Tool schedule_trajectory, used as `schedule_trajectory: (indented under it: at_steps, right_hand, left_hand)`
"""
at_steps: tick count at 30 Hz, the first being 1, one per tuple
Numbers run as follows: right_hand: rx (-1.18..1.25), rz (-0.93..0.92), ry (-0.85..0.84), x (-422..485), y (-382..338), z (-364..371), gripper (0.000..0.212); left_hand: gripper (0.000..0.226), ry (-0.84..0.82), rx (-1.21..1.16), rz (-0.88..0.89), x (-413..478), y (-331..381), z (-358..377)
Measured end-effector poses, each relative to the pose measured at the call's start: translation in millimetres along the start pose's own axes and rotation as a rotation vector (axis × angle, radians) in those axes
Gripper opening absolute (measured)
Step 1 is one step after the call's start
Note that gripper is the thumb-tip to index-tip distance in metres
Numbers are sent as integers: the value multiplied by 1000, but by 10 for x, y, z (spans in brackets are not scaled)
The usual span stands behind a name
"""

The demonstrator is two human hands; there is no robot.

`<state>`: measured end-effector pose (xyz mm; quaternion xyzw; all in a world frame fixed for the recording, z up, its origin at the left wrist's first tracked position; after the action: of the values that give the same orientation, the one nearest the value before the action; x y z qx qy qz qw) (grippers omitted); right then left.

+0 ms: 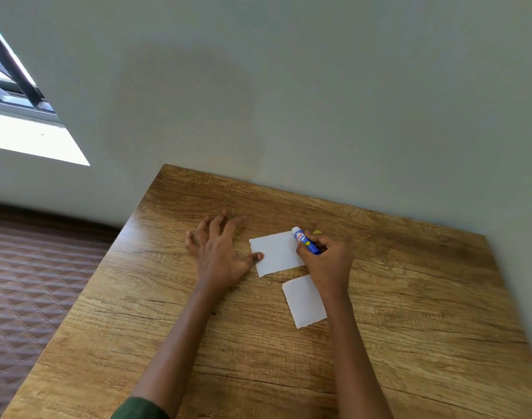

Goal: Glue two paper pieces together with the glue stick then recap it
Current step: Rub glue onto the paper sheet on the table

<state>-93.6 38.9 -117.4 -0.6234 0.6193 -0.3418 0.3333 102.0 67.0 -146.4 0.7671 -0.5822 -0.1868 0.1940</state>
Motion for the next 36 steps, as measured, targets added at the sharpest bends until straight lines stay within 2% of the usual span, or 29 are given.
schedule_trajectory:
  at_steps: [12, 17, 20, 23, 28, 33, 36]
  right_hand:
    - [-106, -73, 85, -71, -22, 20, 26]
    - [-243, -190, 15, -230, -144, 237, 22]
    - [-324, -182, -10, -241, -180, 313, 21]
    - [-310, -188, -38, -179, -191, 322, 21]
    - [-289, -248, -91, -28, -151, 233, 20]
    - [-266, -289, -137, 79, -111, 157, 20]
    - [-219, -323, -202, 135, -69, 161, 18]
  left_hand:
    - [73, 37, 36, 45, -18, -26, 19]
    - [68, 47, 41, 54, -37, -4, 6]
    - [54, 81, 28, 97, -64, 19, -11]
    - [44, 117, -15, 158, -101, 14, -33]
    - [40, 169, -48, 262, -151, 47, -26]
    - [31, 262, -170, 269, -181, 69, -79]
    - [26, 197, -144, 262, -149, 44, -84]
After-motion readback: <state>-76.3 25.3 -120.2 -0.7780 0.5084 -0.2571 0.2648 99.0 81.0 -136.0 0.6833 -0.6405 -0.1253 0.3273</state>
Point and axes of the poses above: each hand's wrist, its own x-axis towards the middle knuckle, its own z-axis out of the palm, y = z × x, the point moved 2 cm from there along x, towards the middle knuckle, and after that the axes turned 9 degrees about -y, right-handed, at the moved point
